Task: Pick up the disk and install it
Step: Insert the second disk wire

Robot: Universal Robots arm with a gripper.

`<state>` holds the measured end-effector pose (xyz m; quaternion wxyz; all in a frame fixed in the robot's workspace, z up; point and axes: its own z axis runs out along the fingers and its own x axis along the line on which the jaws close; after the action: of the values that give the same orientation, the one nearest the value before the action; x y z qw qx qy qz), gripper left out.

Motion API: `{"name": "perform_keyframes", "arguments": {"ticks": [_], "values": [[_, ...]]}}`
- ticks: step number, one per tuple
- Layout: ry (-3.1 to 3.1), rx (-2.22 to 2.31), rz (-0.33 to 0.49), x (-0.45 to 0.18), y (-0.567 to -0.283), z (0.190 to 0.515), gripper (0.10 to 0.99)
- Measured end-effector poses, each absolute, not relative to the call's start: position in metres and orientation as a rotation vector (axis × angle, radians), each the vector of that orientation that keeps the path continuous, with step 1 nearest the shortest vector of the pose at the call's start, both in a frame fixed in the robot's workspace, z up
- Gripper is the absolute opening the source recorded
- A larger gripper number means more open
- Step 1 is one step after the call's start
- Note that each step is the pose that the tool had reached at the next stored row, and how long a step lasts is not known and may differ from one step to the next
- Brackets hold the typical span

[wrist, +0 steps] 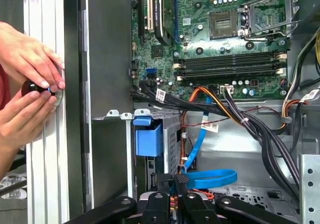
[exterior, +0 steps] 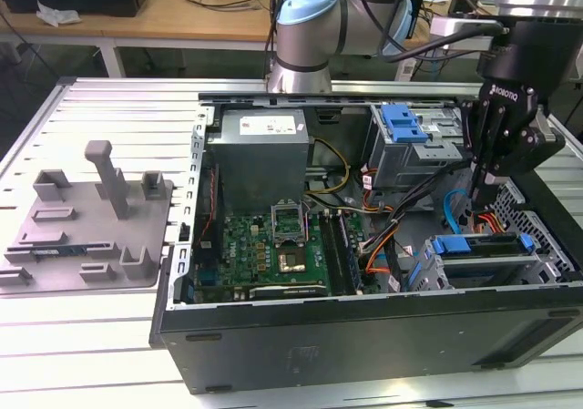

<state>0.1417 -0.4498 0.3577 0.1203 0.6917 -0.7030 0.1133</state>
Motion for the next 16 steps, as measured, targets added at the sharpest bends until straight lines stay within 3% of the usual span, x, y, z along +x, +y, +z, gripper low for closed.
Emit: {"name": "perform_keyframes", "arguments": {"ticks": [7,16], "values": [[-2.055,2.022,0.330,0.142,-0.450,0.358,0.161],[-2.118,2.083,0.233,0.142,-0.466,0.358,0.161]]}}
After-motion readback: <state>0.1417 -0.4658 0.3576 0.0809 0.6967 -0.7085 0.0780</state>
